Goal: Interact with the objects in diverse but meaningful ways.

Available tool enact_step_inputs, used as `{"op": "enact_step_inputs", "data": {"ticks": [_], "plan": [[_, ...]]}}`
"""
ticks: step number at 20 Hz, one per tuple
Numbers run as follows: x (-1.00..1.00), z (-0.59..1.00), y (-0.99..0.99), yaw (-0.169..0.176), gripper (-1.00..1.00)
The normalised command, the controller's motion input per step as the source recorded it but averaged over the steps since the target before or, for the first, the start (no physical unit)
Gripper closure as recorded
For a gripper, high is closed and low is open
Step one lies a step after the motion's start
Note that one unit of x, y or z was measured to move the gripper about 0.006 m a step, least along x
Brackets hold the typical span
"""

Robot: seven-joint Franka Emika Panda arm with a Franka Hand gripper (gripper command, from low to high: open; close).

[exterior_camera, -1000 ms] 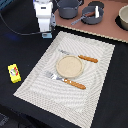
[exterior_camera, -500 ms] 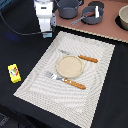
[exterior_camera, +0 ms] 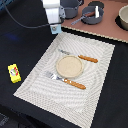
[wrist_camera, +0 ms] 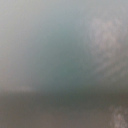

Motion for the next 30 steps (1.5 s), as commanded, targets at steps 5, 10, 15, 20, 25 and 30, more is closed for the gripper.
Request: {"op": "enact_step_inputs", "data": {"ticks": [5,10,15,20,25,30], "plan": [[0.86,0.61,-0.10,-0.030,1.00],[0.61,0.55,-0.21,-0.003,1.00],[0.71,0.67,-0.15,0.000,1.00],[0.91,0.80,-0.07,-0.009,1.00],[0.95,0.67,-0.01,-0.023,1.00],[0.95,0.47,0.00,-0.016,1.00]]}}
